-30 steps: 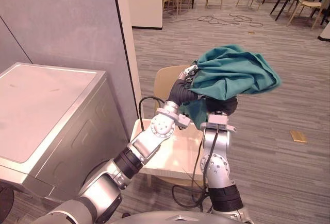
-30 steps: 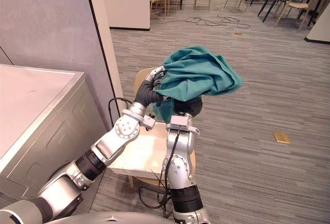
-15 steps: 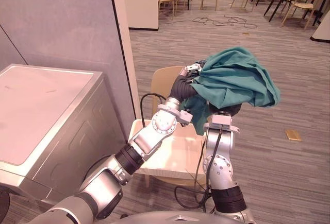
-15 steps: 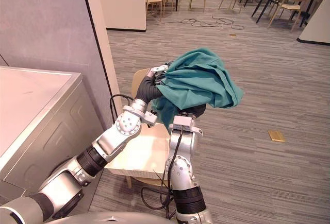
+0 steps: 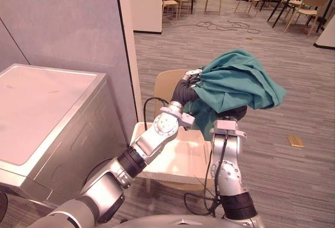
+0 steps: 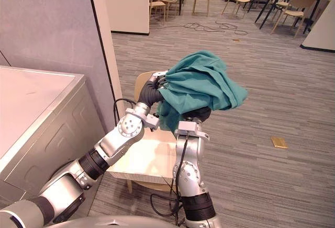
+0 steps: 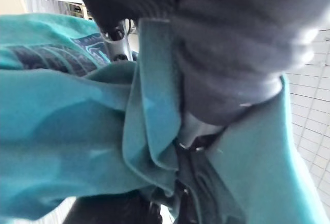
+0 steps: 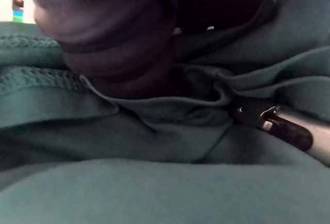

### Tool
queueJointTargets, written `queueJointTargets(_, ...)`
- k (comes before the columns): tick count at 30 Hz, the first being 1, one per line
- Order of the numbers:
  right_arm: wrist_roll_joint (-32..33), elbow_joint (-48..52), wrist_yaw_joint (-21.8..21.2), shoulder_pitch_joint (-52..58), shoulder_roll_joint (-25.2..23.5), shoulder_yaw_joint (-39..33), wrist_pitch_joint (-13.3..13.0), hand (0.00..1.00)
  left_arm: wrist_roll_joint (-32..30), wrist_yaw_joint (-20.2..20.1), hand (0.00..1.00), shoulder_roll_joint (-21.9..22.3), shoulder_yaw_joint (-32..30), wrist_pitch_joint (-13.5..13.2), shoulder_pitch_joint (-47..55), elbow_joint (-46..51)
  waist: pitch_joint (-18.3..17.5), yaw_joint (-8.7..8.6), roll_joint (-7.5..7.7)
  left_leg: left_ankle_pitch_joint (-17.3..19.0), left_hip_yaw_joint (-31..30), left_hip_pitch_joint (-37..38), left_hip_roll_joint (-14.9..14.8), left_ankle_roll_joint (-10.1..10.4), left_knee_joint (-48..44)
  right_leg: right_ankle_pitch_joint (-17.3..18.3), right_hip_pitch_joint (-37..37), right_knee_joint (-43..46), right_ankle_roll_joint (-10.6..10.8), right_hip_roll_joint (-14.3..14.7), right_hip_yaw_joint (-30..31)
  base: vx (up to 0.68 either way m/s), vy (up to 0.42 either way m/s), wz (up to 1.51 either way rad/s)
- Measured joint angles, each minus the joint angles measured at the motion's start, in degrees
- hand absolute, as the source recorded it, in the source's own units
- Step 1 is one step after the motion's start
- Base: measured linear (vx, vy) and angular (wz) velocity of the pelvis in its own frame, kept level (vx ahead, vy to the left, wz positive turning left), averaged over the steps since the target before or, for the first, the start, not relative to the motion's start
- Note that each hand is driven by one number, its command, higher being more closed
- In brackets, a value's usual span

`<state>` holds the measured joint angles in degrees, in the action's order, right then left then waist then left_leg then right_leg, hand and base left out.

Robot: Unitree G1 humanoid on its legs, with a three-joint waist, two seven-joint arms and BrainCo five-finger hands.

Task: Pick up the laundry basket with both hands and put the clothes into the washing machine.

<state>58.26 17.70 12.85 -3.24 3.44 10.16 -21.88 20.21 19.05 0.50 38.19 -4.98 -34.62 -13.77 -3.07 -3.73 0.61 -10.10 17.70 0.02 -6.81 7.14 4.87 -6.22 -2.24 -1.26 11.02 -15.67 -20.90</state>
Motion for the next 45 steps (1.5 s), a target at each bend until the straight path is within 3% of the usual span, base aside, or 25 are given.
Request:
queueJointTargets(5,-0.06,1.47,-3.87,6.04,3.49,-1.61,4.90,0.00,-0.10,-2.70,1.00,-1.28,-1.37,0.53,0.43,-0.46,0.04,0.02,0.05,0.01,0.71,0.23,-0.09,0.01,0.02,0.26,0.59,0.52,-0.43,0.03,0.91,0.00,0.000,-0.08)
queueJointTargets(8,-0.15,0.44,-6.69,9.93,6.70,-2.50,8.60,0.00,-0.10,-3.19,1.00,-1.77,-7.23,0.59,0.82,0.19,0.10,-0.16,0.14,0.03,1.81,0.49,-0.22,0.03,0.04,0.28,1.60,1.12,-0.58,0.09,2.23,-0.03,-0.003,-0.19)
queueJointTargets(14,-0.15,-5.55,-8.81,14.63,6.63,-7.77,12.28,0.00,-0.07,-2.78,1.00,-4.09,-18.13,0.43,5.73,8.78,0.20,-0.58,0.25,0.60,2.89,1.06,-0.50,0.73,0.07,0.60,2.34,1.98,-1.00,0.19,3.41,-0.01,-0.003,-0.09)
queueJointTargets(19,-0.96,-7.92,-8.80,17.44,3.55,-15.18,13.35,0.00,-0.03,-1.53,1.00,-4.95,-27.07,-0.48,10.92,16.72,0.23,-1.10,0.32,0.65,2.81,1.06,-0.53,0.85,0.08,0.67,2.34,1.94,-1.08,0.19,3.31,0.00,0.000,0.00)
queueJointTargets(28,-2.48,-12.07,-8.66,19.94,-1.64,-23.95,13.82,0.00,-0.15,-1.49,1.00,-4.31,-36.89,-2.02,18.98,28.28,0.11,-1.36,0.18,0.69,2.69,1.00,-0.53,0.91,0.08,0.70,2.23,1.81,-1.13,0.17,3.06,0.00,0.000,0.00)
queueJointTargets(31,-2.47,-16.06,-8.64,20.68,-3.59,-28.28,13.97,0.00,-0.25,-1.82,1.00,-3.81,-43.37,-2.73,23.78,31.96,-0.10,-1.27,-0.13,0.74,2.65,0.96,-0.53,0.94,0.08,0.70,2.17,1.73,-1.13,0.17,2.98,0.00,0.000,0.00)
queueJointTargets(39,-2.32,-25.99,-8.78,23.40,-6.29,-39.21,14.57,0.00,0.73,-0.22,1.00,-2.03,-70.92,-7.83,37.03,37.70,-0.63,-0.79,-0.65,1.38,1.99,0.90,-0.54,1.31,0.08,0.73,1.36,1.05,-1.10,0.19,2.13,0.00,0.001,0.04)
queueJointTargets(41,-2.30,-28.16,-8.89,23.76,-7.02,-41.12,14.62,0.00,0.97,-0.02,1.00,-2.02,-75.28,-8.94,39.01,37.80,-0.78,-0.53,-0.68,1.37,1.36,0.75,-0.54,1.32,0.08,0.77,0.92,0.88,-1.09,0.19,1.37,0.00,-0.003,0.15)
queueJointTargets(45,-2.30,-33.70,-9.22,25.65,-7.54,-43.00,14.95,0.00,2.31,0.77,1.00,-1.43,-86.83,-10.65,44.82,35.85,-1.68,0.94,-1.09,1.38,1.06,0.58,-0.54,1.33,0.08,0.92,0.41,0.70,-1.04,0.19,0.63,0.00,0.003,0.09)
